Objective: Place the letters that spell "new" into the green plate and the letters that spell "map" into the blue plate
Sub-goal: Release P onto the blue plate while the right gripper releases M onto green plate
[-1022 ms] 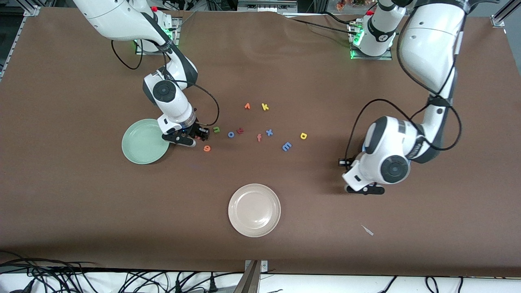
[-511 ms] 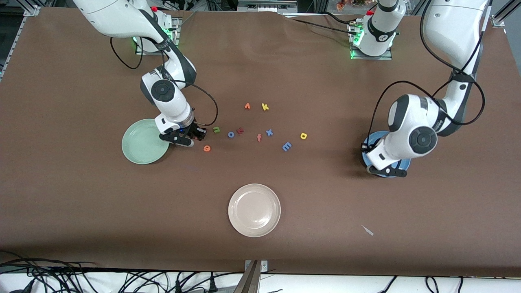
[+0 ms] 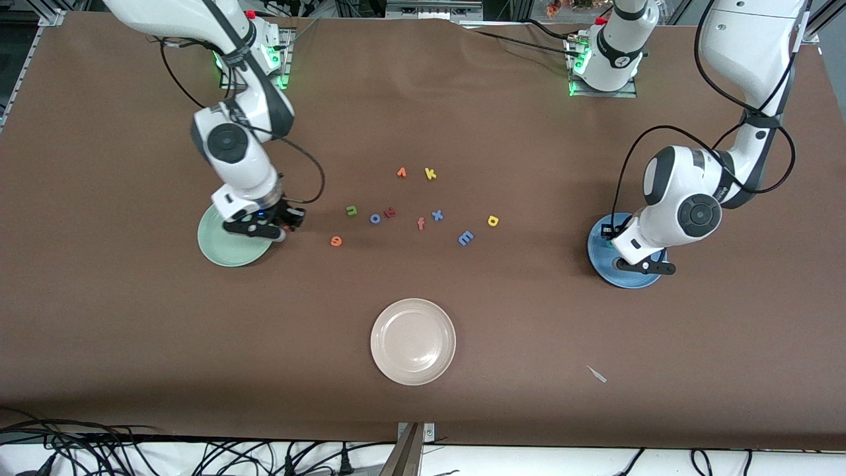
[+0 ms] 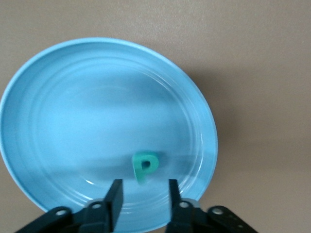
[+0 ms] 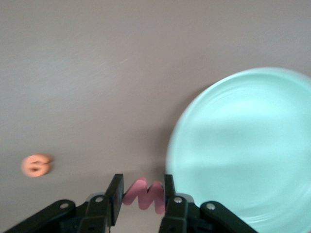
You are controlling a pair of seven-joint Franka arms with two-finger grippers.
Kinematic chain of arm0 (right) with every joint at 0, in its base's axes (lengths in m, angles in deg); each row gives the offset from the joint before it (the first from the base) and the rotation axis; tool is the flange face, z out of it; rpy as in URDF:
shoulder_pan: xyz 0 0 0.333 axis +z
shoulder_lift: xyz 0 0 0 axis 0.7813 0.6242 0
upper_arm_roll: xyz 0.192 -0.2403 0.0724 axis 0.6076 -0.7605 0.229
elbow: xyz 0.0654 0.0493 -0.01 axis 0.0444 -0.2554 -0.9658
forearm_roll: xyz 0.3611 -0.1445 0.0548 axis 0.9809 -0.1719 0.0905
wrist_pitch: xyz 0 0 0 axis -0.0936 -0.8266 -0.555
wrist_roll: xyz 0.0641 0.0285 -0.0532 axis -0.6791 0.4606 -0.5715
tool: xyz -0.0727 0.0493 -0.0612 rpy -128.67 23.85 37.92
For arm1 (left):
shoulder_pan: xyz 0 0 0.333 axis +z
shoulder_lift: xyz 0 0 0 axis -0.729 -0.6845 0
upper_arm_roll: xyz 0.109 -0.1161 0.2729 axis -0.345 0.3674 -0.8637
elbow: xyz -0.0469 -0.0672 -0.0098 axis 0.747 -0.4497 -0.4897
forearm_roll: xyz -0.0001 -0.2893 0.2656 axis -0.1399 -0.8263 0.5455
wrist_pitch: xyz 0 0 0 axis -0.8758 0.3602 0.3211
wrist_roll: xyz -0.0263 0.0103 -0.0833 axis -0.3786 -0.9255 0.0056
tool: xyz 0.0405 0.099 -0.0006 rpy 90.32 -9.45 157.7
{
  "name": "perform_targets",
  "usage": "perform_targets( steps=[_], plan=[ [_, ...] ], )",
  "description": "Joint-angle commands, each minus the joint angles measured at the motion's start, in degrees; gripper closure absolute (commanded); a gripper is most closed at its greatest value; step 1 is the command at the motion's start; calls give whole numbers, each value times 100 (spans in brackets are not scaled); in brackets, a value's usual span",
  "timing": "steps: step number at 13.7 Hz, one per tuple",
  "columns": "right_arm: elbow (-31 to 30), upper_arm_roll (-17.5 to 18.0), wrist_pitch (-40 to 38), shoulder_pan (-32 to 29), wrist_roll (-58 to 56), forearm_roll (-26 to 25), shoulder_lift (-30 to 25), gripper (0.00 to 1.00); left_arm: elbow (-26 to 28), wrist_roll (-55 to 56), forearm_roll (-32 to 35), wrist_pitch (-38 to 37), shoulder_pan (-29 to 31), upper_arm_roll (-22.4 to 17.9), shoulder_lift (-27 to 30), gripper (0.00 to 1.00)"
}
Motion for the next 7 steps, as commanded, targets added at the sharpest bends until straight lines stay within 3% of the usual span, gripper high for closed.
perform_targets(
  steps=[1,2,5,7],
  plan=[
    [-74,57,-262,-517,-903,-56,-259,67,-150,725,-35,-369,-13,224,114,0],
    [-109,57,-272,-606,-1053,-56,-303,63,-123,1069,-166,-343,13,416,114,0],
    [-144,83,-272,-659,-906,-22,-321,32,70,2473,-361,-203,31,961,307,0],
    [-136,389,-272,-650,-329,-21,-321,27,263,3633,-361,209,22,1383,334,0]
  ],
)
